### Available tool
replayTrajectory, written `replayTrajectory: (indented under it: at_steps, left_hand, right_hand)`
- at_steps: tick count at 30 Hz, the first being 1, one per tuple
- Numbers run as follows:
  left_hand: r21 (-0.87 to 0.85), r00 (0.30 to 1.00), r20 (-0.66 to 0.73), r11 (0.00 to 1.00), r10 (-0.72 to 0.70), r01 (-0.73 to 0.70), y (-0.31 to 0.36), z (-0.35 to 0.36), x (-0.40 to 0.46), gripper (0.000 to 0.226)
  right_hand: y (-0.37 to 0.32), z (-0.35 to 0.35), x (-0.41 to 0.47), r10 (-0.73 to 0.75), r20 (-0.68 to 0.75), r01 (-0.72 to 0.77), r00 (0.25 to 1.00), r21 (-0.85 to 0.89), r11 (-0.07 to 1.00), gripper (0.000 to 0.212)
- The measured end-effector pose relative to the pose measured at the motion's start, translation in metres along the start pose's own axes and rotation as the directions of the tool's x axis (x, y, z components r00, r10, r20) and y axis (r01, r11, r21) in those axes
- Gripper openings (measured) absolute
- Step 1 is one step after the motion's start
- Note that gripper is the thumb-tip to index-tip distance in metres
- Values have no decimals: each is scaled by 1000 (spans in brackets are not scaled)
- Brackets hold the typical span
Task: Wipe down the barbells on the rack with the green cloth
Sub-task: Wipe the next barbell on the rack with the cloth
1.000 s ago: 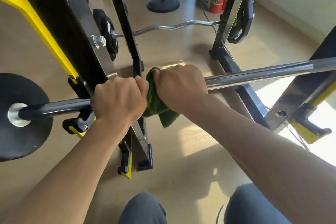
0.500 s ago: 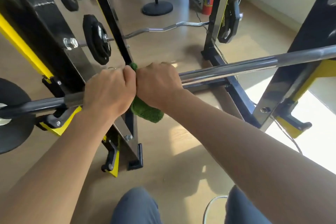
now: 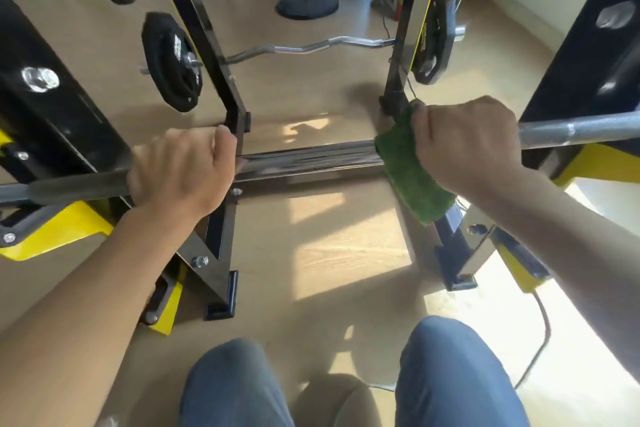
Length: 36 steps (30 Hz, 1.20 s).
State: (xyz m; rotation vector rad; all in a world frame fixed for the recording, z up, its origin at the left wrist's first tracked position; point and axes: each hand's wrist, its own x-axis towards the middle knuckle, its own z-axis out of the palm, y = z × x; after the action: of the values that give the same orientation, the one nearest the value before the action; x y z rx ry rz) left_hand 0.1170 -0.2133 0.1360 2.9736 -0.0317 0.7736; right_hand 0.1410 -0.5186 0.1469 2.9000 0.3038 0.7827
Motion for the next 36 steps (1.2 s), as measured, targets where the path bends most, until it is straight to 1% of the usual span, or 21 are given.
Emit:
replayTrajectory:
  at_steps: [2,4,5,6,7,9,11,12,13,14,15,16,19,21,23,25,27,29,31,33,36]
  left_hand:
    - [-4,996,86,999,-36,36,-1,2,1,54]
    - [-62,983,173,995,-64,76,3,0,3,55]
    - [-107,983,177,992,-50,70,13,-2,3,57]
    - [-145,988,149,988,-29,50,25,-4,5,57]
    - [-172,993,114,985,-9,29,40,-7,9,57]
    - [-204,997,75,979,27,-11,76,-8,18,57]
    - [-188,993,99,981,68,-49,111,-6,26,52]
    - [-162,989,113,984,98,-79,125,-3,28,50]
    - [-124,984,119,985,133,-118,137,0,29,48]
    - [-92,979,119,984,165,-155,149,3,28,45]
    - [-67,974,125,981,187,-180,156,6,26,44]
    - [-42,972,137,981,192,-188,160,8,25,45]
    - [63,969,172,980,175,-188,166,14,26,47]
    - [86,973,178,982,149,-166,167,14,25,46]
    - [71,978,151,986,141,-153,172,12,24,48]
    - [24,985,138,994,103,-108,174,8,21,52]
    - [14,987,147,997,67,-70,172,7,23,52]
    - [19,986,158,998,57,-61,170,9,24,56]
    - [10,984,164,998,64,-66,170,13,24,57]
    - [4,984,164,998,65,-67,167,14,24,56]
    - [-9,985,162,998,66,-66,166,14,24,56]
  right_hand:
    - [-25,-4,8,-105,49,101,993,75,992,47]
    - [-68,-15,18,-255,114,231,960,184,955,34]
    - [-86,-20,21,-305,132,272,943,221,937,30]
    - [-101,-22,24,-325,151,280,933,259,924,32]
    - [-108,-25,25,-318,149,266,936,289,920,38]
    - [-85,-20,20,-295,134,251,946,272,929,42]
    - [-28,-11,8,-302,46,290,952,181,940,26]
    - [8,-6,2,-263,34,256,964,140,956,21]
    - [43,-3,-3,-200,54,193,978,112,975,26]
    - [72,-2,-8,-157,95,147,983,101,984,39]
    - [89,1,-12,-127,92,116,988,119,986,52]
    - [94,5,-14,-107,63,99,992,118,988,57]
    - [82,10,-14,2,-83,7,997,104,995,52]
    - [70,9,-12,40,-100,-29,994,106,994,48]
    - [53,9,-5,-38,-57,42,998,71,997,40]
    - [22,9,-1,-143,-32,145,989,103,984,32]
    - [2,9,5,-147,-65,156,987,153,976,38]
    - [19,5,3,-109,-36,113,993,144,983,45]
    - [65,10,-7,-123,2,122,992,90,988,47]
    - [110,8,-14,-104,58,94,993,164,982,51]
    - [125,12,-20,-20,19,17,1000,150,989,52]
